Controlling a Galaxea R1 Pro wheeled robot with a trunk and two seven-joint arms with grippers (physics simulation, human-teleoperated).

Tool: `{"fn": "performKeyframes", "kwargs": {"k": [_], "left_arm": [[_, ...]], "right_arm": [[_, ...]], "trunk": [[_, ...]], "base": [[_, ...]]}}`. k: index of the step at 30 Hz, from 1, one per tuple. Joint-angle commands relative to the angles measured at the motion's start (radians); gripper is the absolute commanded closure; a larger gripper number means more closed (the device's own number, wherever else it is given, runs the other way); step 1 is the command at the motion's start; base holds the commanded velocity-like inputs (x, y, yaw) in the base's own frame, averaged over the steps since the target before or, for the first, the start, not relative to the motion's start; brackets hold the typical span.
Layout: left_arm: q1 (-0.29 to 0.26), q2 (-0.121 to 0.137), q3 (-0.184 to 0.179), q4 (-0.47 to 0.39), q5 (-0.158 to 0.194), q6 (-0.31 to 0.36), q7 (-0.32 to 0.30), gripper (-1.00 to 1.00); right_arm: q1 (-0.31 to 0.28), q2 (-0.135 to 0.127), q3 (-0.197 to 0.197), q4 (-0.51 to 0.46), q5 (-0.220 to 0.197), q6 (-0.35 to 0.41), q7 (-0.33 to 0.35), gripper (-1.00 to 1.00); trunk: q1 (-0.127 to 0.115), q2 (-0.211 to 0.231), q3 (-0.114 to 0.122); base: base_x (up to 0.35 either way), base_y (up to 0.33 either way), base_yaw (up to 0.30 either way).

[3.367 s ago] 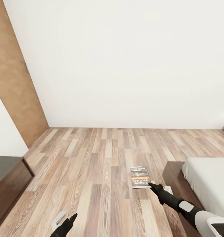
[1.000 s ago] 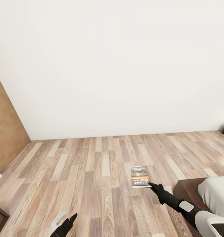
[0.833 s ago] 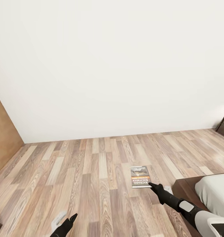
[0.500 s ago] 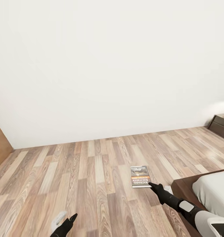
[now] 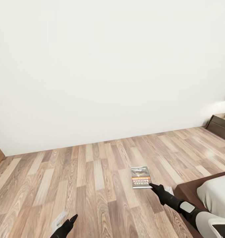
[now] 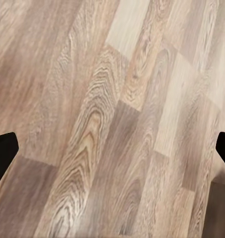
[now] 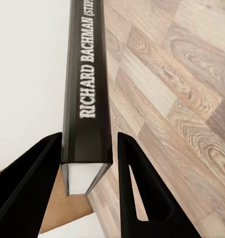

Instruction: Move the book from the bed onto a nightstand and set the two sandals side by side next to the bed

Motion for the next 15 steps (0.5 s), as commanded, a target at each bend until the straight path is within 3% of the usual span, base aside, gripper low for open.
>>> {"fn": "performKeyframes", "kwargs": {"k": [1,15], "left_arm": [[0.0,0.0,-0.008,0.001,0.006,-0.004,-0.002,-1.0],[0.0,0.0,-0.009,0.001,0.006,-0.004,-0.003,-1.0]], "right_arm": [[-0.002,0.0,0.005,0.004,-0.012,0.007,0.005,1.0],[-0.002,0.0,0.005,0.004,-0.011,0.007,0.005,1.0]], "trunk": [[0.0,0.0,-0.001],[0.0,0.0,-0.001]], "base": [[0.174,0.109,-0.2],[0.174,0.109,-0.241]]}}
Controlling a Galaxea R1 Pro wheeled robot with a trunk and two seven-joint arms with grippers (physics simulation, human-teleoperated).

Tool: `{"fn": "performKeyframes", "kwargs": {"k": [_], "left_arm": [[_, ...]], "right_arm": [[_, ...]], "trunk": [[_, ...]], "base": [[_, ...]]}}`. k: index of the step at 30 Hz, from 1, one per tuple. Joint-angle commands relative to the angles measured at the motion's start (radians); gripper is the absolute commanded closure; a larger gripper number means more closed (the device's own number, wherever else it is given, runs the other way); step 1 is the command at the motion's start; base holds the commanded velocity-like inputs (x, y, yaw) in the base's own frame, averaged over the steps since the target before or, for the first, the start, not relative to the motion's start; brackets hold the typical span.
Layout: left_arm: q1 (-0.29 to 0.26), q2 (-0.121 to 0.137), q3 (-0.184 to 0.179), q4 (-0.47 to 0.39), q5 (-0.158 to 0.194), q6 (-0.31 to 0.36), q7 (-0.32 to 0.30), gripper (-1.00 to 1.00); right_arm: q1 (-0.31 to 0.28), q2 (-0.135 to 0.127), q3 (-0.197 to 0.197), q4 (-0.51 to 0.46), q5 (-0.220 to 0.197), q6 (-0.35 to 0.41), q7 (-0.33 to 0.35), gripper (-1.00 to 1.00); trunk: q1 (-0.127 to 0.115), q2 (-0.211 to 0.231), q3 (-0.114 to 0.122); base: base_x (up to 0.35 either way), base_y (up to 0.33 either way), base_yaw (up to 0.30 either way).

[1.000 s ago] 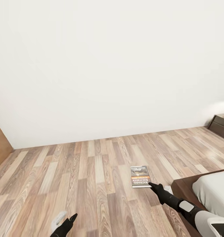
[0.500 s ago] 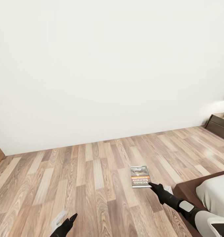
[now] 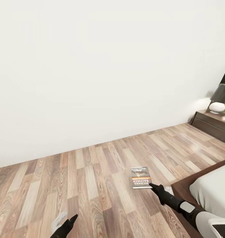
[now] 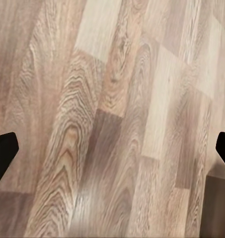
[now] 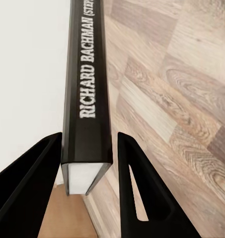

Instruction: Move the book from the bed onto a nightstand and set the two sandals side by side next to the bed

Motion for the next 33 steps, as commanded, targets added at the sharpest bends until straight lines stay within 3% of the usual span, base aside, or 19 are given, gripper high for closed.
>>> {"fn": "performKeyframes", "kwargs": {"k": [1,11,33], "left_arm": [[0.0,0.0,-0.008,0.001,0.006,-0.004,-0.003,-1.0],[0.0,0.0,-0.008,0.001,0.006,-0.004,-0.003,-1.0],[0.0,0.0,-0.008,0.001,0.006,-0.004,-0.003,-1.0]], "right_arm": [[-0.002,0.0,0.002,0.003,-0.013,0.008,0.005,1.0],[-0.002,0.0,0.002,0.003,-0.013,0.008,0.005,1.0],[-0.002,0.0,0.002,0.003,-0.014,0.007,0.005,1.0]], "trunk": [[0.0,0.0,-0.001],[0.0,0.0,-0.001],[0.0,0.0,-0.001]], "base": [[0.175,0.11,-0.25],[0.181,0.115,-0.214],[0.193,0.124,-0.052]]}}
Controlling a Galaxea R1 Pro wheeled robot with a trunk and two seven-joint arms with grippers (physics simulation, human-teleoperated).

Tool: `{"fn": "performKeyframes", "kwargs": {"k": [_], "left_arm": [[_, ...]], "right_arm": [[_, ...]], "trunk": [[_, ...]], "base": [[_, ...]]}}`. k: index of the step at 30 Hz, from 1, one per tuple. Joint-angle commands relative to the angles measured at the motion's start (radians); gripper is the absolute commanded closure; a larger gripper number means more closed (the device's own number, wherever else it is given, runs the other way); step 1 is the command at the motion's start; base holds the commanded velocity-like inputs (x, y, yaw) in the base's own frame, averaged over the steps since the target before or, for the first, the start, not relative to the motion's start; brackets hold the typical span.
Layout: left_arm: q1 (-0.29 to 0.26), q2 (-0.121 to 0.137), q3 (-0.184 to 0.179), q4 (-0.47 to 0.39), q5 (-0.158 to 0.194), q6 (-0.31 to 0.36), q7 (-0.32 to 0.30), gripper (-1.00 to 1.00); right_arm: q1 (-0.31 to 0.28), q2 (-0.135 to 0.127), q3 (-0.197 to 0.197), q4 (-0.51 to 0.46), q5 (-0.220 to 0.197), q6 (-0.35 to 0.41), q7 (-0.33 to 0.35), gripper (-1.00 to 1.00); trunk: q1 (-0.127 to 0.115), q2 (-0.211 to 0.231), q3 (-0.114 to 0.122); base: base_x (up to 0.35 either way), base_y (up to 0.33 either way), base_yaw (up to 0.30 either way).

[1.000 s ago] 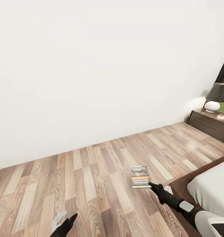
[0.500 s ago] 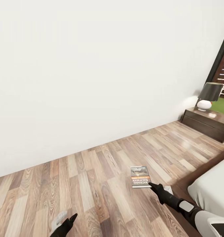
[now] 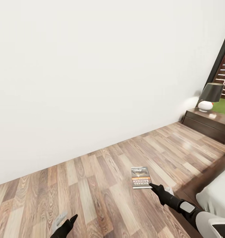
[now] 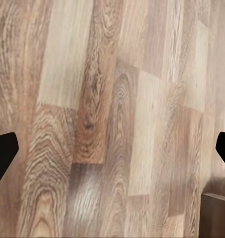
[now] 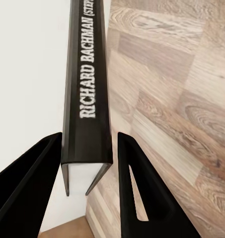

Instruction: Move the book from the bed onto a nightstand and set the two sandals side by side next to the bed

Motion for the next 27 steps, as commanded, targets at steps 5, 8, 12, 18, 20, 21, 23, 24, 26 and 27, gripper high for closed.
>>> {"fn": "performKeyframes", "kwargs": {"k": [5,8,12,18,20,21,23,24,26,27], "left_arm": [[0.0,0.0,-0.008,0.001,0.006,-0.004,-0.002,-1.0],[0.0,0.0,-0.008,0.001,0.006,-0.004,-0.003,-1.0],[0.0,0.0,-0.008,0.001,0.006,-0.004,-0.002,-1.0],[0.0,0.0,-0.008,0.001,0.006,-0.004,-0.002,-1.0],[0.0,0.0,-0.008,0.001,0.006,-0.004,-0.002,-1.0],[0.0,0.0,-0.008,0.001,0.006,-0.004,-0.003,-1.0],[0.0,0.0,-0.008,0.001,0.005,-0.004,-0.003,-1.0],[0.0,0.0,-0.007,0.001,0.006,-0.004,-0.003,-1.0],[0.0,0.0,-0.008,0.001,0.006,-0.004,-0.003,-1.0],[0.0,0.0,-0.008,0.001,0.006,-0.004,-0.003,-1.0]], "right_arm": [[-0.002,0.0,0.002,0.003,-0.012,0.008,0.003,1.0],[-0.002,0.001,0.002,0.003,-0.012,0.008,0.002,1.0],[-0.002,0.001,0.002,0.003,-0.012,0.008,0.002,1.0],[-0.002,0.0,0.002,0.003,-0.012,0.008,0.003,1.0],[-0.002,0.0,0.002,0.003,-0.011,0.008,0.004,1.0],[-0.002,0.0,0.002,0.003,-0.011,0.008,0.004,1.0],[-0.002,0.0,0.002,0.003,-0.011,0.008,0.004,1.0],[-0.002,0.0,0.002,0.003,-0.01,0.008,0.004,1.0],[-0.002,0.0,0.002,0.003,-0.01,0.008,0.004,1.0],[-0.002,0.0,0.002,0.003,-0.01,0.008,0.004,1.0]], "trunk": [[0.0,0.0,-0.001],[0.0,0.0,-0.001],[0.0,0.0,-0.001],[0.0,0.0,-0.001],[0.0,0.0,-0.001],[0.0,0.0,-0.001],[0.0,0.0,-0.001],[0.0,0.0,-0.001],[0.0,0.0,-0.001],[0.0,0.0,-0.001]], "base": [[0.208,0.138,-0.132],[0.209,0.14,-0.145],[0.21,0.142,-0.153],[0.211,0.145,-0.158],[0.212,0.148,-0.159],[0.214,0.149,-0.159],[0.214,0.15,-0.159],[0.215,0.15,-0.16],[0.215,0.151,-0.16],[0.216,0.152,-0.16]]}}
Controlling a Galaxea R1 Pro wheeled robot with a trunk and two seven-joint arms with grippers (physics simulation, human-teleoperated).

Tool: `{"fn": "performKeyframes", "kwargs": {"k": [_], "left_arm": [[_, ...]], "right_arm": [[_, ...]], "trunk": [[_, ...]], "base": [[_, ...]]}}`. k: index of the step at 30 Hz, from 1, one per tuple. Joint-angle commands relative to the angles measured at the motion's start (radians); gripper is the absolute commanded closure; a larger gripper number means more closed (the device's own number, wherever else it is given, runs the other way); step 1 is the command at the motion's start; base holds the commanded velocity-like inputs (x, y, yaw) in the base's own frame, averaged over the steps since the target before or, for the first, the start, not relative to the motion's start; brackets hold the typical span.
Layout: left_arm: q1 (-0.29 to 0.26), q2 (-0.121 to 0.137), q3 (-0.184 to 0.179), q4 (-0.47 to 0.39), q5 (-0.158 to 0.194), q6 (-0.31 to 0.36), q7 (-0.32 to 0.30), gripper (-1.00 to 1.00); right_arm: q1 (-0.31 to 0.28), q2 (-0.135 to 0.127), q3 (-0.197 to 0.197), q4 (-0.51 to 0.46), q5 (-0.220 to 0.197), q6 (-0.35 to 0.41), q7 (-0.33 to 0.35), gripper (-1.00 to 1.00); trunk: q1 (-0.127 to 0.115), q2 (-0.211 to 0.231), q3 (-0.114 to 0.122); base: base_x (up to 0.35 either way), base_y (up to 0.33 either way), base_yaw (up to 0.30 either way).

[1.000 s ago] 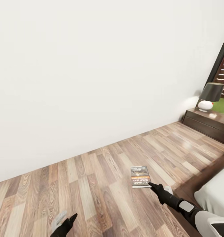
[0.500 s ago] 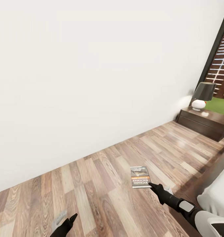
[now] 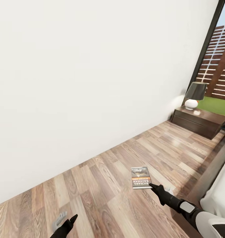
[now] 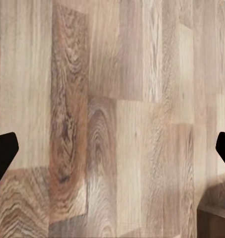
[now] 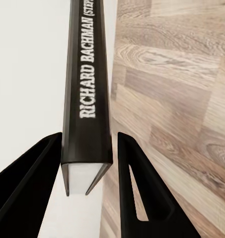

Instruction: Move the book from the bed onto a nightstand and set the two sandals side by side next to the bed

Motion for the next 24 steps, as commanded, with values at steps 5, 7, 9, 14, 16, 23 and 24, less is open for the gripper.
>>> {"fn": "performKeyframes", "kwargs": {"k": [5,7,9,14,16,23,24], "left_arm": [[0.0,0.001,-0.008,0.001,0.006,-0.004,-0.003,-1.0],[0.0,0.001,-0.009,0.001,0.006,-0.004,-0.003,-1.0],[0.0,0.001,-0.009,0.001,0.006,-0.004,-0.003,-1.0],[0.0,0.001,-0.009,0.001,0.006,-0.004,-0.003,-1.0],[0.0,0.001,-0.009,0.001,0.006,-0.004,-0.003,-1.0],[0.0,0.001,-0.008,0.001,0.006,-0.004,-0.003,-1.0],[0.0,0.001,-0.008,0.001,0.006,-0.004,-0.003,-1.0]], "right_arm": [[-0.002,0.0,0.002,0.003,-0.013,0.008,0.006,1.0],[-0.002,0.0,0.002,0.003,-0.013,0.008,0.006,1.0],[-0.002,0.0,0.002,0.003,-0.013,0.008,0.006,1.0],[-0.002,0.0,0.002,0.003,-0.013,0.008,0.004,1.0],[-0.002,0.0,0.002,0.003,-0.013,0.008,0.004,1.0],[-0.002,0.0,0.002,0.003,-0.013,0.008,0.001,1.0],[-0.002,0.0,0.002,0.003,-0.013,0.008,0.001,1.0]], "trunk": [[0.0,0.0,-0.001],[0.0,0.0,-0.001],[0.0,0.0,-0.001],[0.0,0.0,-0.001],[0.0,0.0,-0.001],[0.0,0.0,-0.001],[0.0,0.0,-0.001]], "base": [[0.216,0.152,-0.16],[0.216,0.152,-0.162],[0.216,0.152,-0.164],[0.216,0.152,-0.17],[0.216,0.152,-0.175],[0.217,0.152,-0.201],[0.217,0.152,-0.232]]}}
